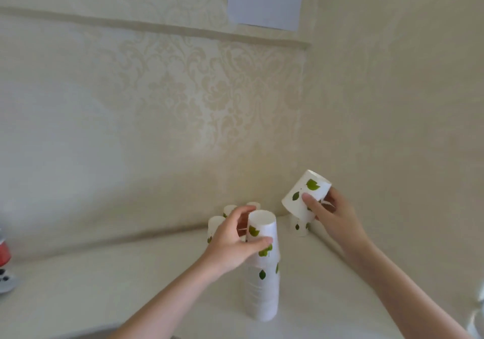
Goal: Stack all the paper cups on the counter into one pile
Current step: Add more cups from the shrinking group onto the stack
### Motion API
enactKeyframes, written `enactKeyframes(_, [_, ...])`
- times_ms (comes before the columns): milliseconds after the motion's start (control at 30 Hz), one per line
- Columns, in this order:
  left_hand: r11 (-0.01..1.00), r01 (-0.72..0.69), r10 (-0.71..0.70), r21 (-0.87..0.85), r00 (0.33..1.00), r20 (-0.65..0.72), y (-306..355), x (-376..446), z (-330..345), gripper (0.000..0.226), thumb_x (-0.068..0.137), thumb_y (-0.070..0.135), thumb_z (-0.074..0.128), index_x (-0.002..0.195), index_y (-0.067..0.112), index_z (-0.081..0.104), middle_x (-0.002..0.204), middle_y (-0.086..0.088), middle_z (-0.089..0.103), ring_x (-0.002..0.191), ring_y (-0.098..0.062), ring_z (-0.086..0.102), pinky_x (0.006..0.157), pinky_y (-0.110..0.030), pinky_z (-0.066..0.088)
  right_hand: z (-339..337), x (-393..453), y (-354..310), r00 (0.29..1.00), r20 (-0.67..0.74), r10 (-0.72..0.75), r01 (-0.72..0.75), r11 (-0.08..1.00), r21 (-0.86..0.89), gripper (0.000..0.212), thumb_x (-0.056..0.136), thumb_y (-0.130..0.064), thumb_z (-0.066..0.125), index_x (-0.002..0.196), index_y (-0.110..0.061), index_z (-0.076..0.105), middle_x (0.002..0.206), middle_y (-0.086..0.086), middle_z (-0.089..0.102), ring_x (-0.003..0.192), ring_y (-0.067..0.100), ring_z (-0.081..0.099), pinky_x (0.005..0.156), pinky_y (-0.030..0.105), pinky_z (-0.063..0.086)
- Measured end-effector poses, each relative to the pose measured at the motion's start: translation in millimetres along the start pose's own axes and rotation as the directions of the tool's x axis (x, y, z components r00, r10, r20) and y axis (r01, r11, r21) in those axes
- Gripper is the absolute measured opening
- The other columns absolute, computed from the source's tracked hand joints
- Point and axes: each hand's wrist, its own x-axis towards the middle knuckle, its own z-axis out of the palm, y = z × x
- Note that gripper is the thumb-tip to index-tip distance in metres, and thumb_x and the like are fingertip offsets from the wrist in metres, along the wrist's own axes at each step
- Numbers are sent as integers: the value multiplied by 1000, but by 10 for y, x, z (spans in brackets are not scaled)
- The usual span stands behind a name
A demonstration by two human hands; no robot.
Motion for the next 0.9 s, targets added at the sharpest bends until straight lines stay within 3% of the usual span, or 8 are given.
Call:
enactKeyframes(200, [995,95,-92,-23,991,93,-316,-205,119,72,62,33,88,121,44,48,123,14,62,115,-3,59,103,-30,47,230,-283,-211,973,201,-115,139,984,-112,35,78,-35,75,108,-23,63,101,-10,72,92,4,68,72,20,55])
enactKeyframes(300, [989,147,-146,5,979,141,-451,-199,-23,98,54,41,92,136,41,39,129,14,56,122,-5,53,109,-33,43,362,-349,-93,952,291,-90,145,974,-173,46,71,-47,77,110,-28,61,103,-12,72,97,2,66,80,25,58])
enactKeyframes(367, [984,179,-180,19,976,124,-551,-177,-182,93,57,29,90,134,42,39,131,14,51,125,-4,48,108,-30,43,414,-382,51,943,329,-51,129,967,-218,52,68,-52,77,113,-34,59,105,-16,70,100,0,64,85,29,57])
enactKeyframes(500, [977,211,-212,-19,974,-75,-752,-33,-451,67,74,4,65,130,36,45,133,11,51,126,-11,48,99,-26,43,457,-456,357,914,405,12,105,958,-266,59,63,-58,78,115,-43,54,109,-21,67,103,-4,61,90,28,55])
enactKeyframes(667, [960,275,-246,50,916,-318,-977,431,-566,60,83,8,67,136,19,44,133,0,47,122,-18,45,97,-30,39,259,-289,595,820,570,52,26,992,-127,67,66,-55,77,127,-40,52,126,-18,61,120,1,55,98,32,49])
enactKeyframes(767, [945,290,-233,152,921,-312,-1110,701,-565,63,82,13,71,138,19,43,128,1,44,126,-23,47,99,-31,41,194,31,791,940,323,109,-113,994,-7,46,76,-56,67,117,-35,63,118,-9,66,110,5,62,90,29,52])
enactKeyframes(833, [936,289,-229,199,933,-277,-1188,842,-535,68,79,18,74,139,21,42,128,3,42,123,-23,48,101,-36,45,211,292,1048,985,107,136,-123,985,-119,28,85,-31,67,112,-30,61,115,-3,63,106,9,61,84,23,49])
enactKeyframes(900, [930,292,-236,222,940,-247,-1268,965,-478,73,75,20,77,139,22,41,130,0,44,119,-21,49,101,-39,47,207,535,1315,995,-1,100,-97,956,-276,35,84,-17,70,111,-33,55,112,3,56,108,20,58,87,30,47])
